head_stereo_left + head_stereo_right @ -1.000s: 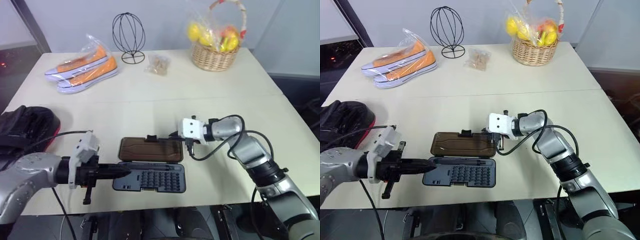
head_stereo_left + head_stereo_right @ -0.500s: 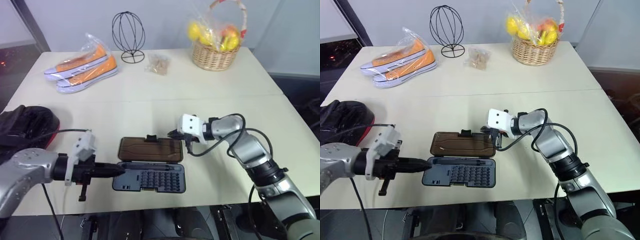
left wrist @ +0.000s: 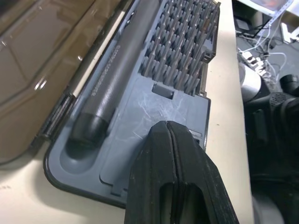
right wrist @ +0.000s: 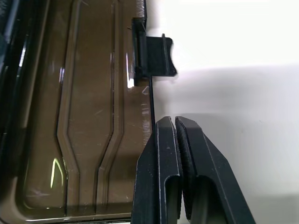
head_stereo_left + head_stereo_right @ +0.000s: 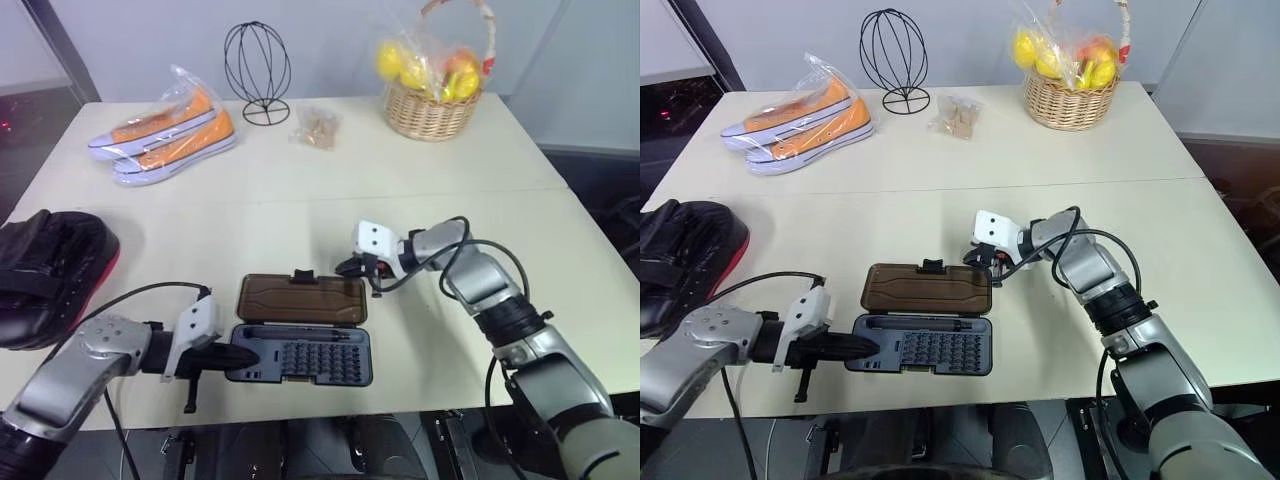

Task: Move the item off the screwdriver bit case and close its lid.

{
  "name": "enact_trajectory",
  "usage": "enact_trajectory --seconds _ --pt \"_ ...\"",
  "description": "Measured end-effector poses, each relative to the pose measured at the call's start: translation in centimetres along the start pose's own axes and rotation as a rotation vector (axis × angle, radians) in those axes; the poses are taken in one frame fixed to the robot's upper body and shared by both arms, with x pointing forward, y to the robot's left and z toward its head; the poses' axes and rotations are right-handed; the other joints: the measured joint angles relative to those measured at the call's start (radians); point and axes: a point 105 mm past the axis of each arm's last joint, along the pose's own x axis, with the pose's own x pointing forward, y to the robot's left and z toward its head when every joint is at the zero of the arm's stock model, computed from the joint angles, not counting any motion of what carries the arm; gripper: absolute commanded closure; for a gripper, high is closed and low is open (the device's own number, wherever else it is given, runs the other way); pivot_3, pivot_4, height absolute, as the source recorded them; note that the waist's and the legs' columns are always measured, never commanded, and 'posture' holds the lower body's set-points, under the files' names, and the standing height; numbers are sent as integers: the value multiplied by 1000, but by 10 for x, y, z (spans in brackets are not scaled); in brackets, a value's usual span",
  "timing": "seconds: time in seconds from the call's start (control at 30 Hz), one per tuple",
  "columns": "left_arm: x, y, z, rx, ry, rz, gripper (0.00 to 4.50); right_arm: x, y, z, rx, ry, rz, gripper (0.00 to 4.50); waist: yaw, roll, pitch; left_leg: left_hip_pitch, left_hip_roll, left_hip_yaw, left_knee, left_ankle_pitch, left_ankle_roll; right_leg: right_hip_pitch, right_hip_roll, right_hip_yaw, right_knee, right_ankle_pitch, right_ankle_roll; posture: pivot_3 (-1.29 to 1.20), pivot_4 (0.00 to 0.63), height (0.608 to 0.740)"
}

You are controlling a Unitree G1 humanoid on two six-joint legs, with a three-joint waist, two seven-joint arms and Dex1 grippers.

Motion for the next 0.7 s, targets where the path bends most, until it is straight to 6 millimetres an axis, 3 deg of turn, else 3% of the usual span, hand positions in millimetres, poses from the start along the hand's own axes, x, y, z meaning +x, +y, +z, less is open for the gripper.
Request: enact_trajectory --seconds 0.07,0.13,0.3,0.5,0.6,0.7 --pt "1 0 0 2 -3 2 4500 0 0 0 3 -2 4 4409 0 0 0 0 0 0 0 0 0 0 0 0 0 0 0 0 150 740" --pt "2 0 0 3 -7 2 4500 0 1 1 10 -8 9 3861 0 0 0 0 0 0 0 0 0 0 0 0 0 0 0 0 150 740" --pt "2 -1 0 5 -7 5 4500 0 3 9 -6 -24 16 1525 0 0 0 0 0 0 0 0 0 0 0 0 0 0 0 0 150 740" --pt "2 -2 0 2 -6 8 4500 4 8 1 6 -7 30 1525 -1 0 0 1 0 0 0 0 0 1 0 0 0 0 0 0 150 740" --pt "2 -3 -1 -4 -7 7 4500 7 5 -8 26 7 22 2404 -1 0 0 1 0 0 0 0 0 1 0 0 0 0 0 0 150 740" --pt "3 -4 -1 -13 -7 8 4500 9 2 -10 22 5 20 3898 -2 0 0 3 0 0 0 0 0 3 0 0 0 0 0 0 150 740"
